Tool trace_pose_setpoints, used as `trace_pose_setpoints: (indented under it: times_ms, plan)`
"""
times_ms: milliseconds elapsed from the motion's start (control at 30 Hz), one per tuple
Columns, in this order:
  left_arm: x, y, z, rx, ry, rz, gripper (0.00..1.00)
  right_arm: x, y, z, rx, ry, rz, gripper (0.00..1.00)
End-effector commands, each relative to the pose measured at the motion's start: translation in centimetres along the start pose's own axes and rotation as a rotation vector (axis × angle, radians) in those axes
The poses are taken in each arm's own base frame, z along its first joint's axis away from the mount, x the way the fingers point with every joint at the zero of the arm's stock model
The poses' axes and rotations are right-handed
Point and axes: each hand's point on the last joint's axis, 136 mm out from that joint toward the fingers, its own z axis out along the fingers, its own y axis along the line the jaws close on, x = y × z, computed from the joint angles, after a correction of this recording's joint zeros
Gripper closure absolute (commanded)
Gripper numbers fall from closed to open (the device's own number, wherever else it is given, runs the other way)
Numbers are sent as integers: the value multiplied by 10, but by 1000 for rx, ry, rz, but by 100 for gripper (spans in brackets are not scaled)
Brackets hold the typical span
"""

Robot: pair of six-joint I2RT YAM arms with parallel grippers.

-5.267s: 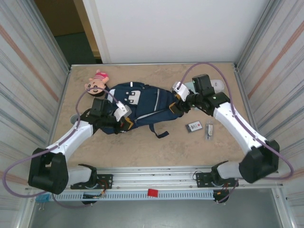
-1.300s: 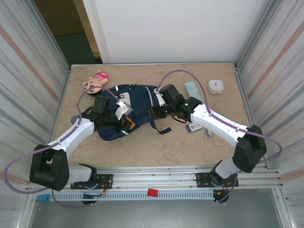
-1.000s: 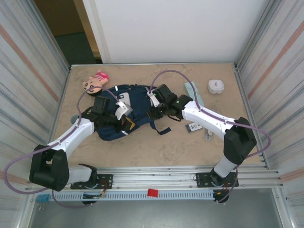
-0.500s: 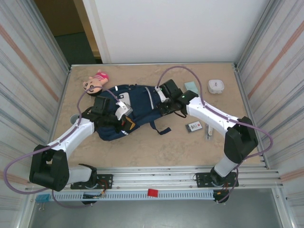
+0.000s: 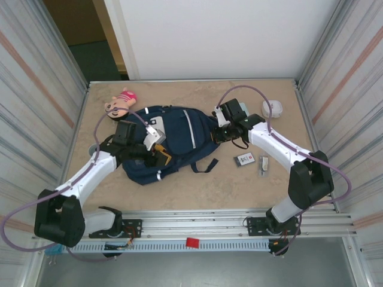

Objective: Pack the student bag

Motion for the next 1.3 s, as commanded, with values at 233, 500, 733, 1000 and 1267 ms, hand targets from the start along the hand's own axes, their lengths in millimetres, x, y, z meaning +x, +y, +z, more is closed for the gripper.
trace_pose_setpoints:
  times_ms: [233,500,733,1000,1267]
  plan:
    - [-5,36,-41,-448,-68,-544,22,11,7,-2,-61,8,87,100]
    - [49,63,-40,-570,-41,-916,21,10,-2,0,-30,34,143,69]
    - [62,75,-41,-626,-38,-948,21,-23,-5,11,-65,26,173,55]
    - [77,94,-34,-669,1,-933,22,-21,-37,69,5,106,250,66]
    - [72,139,-17,-688,24,-919,22,47,-15,72,-35,139,385,69]
